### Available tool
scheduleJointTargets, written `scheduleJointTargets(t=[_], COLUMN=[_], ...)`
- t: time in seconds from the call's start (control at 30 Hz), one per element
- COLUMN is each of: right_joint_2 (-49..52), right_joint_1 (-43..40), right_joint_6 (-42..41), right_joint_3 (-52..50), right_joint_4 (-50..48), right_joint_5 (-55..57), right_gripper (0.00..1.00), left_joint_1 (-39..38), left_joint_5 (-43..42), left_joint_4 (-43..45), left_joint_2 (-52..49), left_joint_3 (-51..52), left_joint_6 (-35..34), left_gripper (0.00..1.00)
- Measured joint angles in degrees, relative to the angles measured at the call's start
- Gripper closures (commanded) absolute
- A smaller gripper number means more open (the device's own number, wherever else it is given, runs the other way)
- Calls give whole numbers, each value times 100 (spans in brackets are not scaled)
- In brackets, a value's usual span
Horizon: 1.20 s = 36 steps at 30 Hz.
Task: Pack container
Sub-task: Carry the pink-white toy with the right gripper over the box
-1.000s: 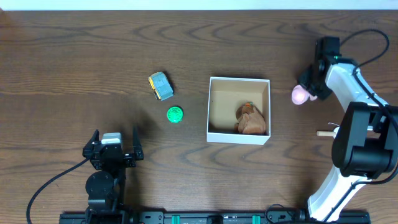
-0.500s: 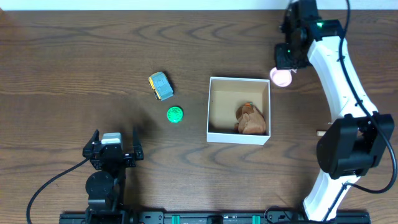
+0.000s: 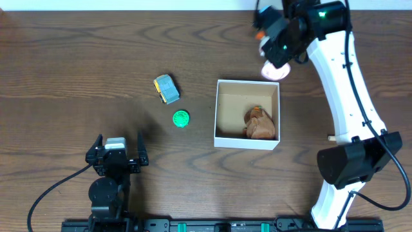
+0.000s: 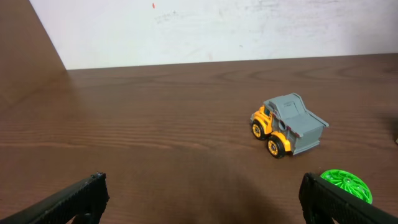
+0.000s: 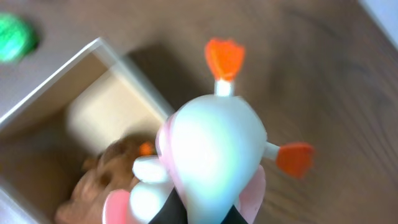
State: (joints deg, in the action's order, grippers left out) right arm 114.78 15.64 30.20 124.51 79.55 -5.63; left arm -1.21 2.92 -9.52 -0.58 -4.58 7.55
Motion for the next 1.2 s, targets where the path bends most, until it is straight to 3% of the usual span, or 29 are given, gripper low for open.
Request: scheduleJointTargets(t=[0.27,0.43,0.7,1.2], right_joint_2=[0,0,0,15], right_joint_1=[249,247,245,245], right_joint_6=[2817,3689,4378,4544], right_joint_3=[0,-7,-345,-1683], right_joint_4=[1036,1021,772,-424], right_joint_5=[-514,-535,-551,-807], right_gripper=[99,99,99,99], left_joint_1=[0,0,0,0], left_joint_5=[0,0,0,0], left_joint_4=[0,0,0,0], left_joint_2=[0,0,0,0], left_joint_3=[0,0,0,0], left_joint_6=[0,0,0,0], left_gripper=[2,2,2,2])
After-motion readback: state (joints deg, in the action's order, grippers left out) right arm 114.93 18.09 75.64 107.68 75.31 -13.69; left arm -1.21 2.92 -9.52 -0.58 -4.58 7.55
